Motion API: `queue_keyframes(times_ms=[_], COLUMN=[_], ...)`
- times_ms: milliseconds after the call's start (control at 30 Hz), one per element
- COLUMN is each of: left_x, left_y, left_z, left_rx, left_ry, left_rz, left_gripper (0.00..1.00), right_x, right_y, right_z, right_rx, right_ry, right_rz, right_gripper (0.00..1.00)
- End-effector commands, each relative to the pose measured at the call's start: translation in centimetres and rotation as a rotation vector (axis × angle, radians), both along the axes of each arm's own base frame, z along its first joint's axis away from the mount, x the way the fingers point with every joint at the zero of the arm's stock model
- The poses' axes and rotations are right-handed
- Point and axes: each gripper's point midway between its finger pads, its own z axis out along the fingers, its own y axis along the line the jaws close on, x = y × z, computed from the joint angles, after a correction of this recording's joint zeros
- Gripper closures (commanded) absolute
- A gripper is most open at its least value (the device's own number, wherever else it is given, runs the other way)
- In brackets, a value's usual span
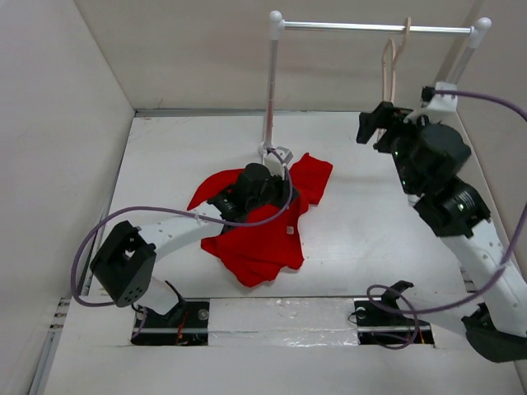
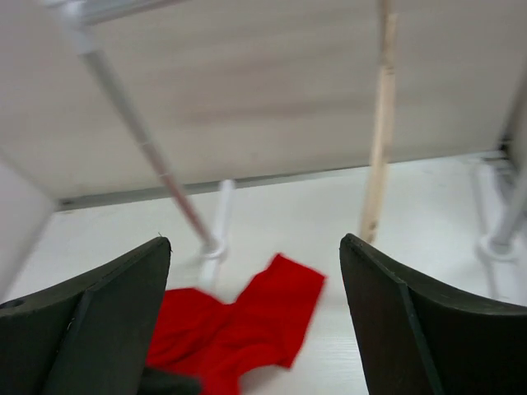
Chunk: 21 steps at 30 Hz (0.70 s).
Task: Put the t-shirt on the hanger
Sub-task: Pick up the hanger from the clothesline.
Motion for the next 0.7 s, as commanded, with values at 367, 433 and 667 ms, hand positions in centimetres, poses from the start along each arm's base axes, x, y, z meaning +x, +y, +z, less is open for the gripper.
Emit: queue_keyframes(times_ms=[367,433,667], left_x=[-2.8,-3.0,-2.9], left_y=[-0.2,-0.1,0.0], left_z=[3.4,3.4,3.3], left_rx=[-0.148,-0.151,-0.145], left_ry=[-0.048,-0.05,-0.053], left_rz=[-0.104,-0.107,-0.105], left_gripper=[1.0,1.0,1.0], right_x=[11.4,12.4,14.8], right_y=[-8.5,-9.1,-8.3], right_z=[-2.4,-3.2,-5.9], right_rx=[-0.212,-0.197,-0.19], right_ry=[0.198,0.214,0.252], right_rz=[-0.314,-0.303,-0.258], right_gripper=[0.26,0.29,0.43])
